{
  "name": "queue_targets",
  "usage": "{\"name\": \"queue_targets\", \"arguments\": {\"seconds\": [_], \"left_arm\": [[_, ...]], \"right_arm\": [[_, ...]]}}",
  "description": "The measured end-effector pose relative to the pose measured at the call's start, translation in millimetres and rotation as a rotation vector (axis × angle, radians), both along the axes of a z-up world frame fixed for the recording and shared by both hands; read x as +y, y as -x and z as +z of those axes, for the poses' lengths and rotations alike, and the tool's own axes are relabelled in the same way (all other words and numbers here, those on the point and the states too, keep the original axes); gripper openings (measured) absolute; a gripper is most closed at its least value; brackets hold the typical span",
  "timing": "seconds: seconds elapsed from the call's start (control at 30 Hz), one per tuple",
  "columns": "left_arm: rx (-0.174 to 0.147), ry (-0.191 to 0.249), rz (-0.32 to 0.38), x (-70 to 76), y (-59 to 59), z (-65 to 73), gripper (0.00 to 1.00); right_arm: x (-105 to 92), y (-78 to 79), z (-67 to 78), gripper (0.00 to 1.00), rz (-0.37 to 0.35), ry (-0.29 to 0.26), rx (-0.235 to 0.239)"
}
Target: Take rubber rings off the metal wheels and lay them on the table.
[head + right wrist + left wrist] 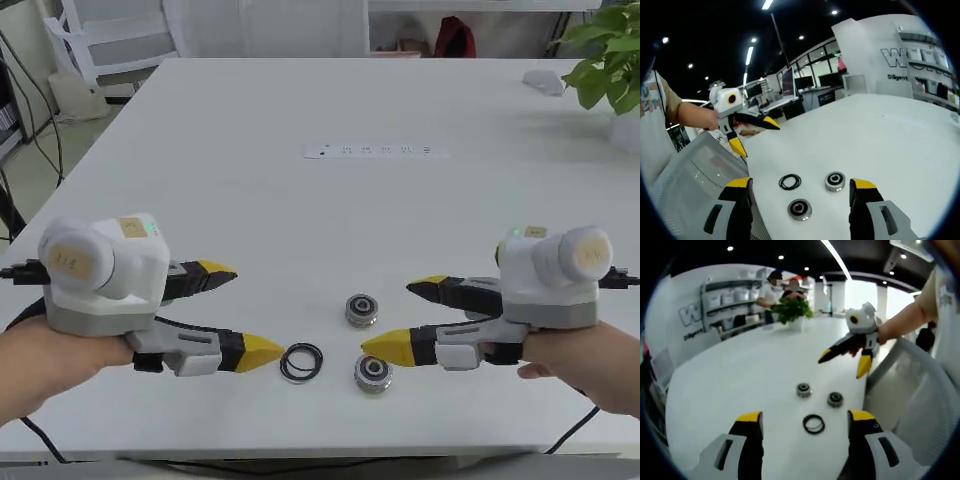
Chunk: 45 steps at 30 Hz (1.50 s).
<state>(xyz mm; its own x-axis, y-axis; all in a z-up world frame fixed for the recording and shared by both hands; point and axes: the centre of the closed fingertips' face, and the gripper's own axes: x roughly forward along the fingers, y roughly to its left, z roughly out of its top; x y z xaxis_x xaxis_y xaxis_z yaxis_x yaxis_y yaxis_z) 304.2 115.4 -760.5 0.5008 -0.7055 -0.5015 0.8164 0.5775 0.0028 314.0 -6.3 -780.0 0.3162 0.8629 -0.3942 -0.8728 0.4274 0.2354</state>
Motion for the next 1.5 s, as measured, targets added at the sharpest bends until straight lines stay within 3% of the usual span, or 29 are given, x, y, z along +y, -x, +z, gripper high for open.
{"name": "queue_targets", "arguments": {"seconds": [0.3, 0.8, 1.1, 1.5], "left_arm": [[-0.01, -0.008, 0.007, 1.9, 2.8, 0.4, 0.7], [-0.021, -0.026, 0.021, 10.0, 10.9, -2.5, 0.71], [-0.013, -0.029, 0.021, 13.5, 17.5, -3.7, 0.71], [0.002, -0.022, 0.02, 12.7, 22.0, -3.2, 0.71]], "right_arm": [[-19.8, 3.9, -5.1, 0.83, -0.003, 0.06, -0.058], [-52.9, 8.9, -8.5, 0.85, -0.054, 0.101, -0.109], [-60.3, 18.7, -11.4, 0.86, -0.038, 0.149, -0.146], [-69.5, 18.4, -10.3, 0.86, -0.052, 0.159, -0.157]]}}
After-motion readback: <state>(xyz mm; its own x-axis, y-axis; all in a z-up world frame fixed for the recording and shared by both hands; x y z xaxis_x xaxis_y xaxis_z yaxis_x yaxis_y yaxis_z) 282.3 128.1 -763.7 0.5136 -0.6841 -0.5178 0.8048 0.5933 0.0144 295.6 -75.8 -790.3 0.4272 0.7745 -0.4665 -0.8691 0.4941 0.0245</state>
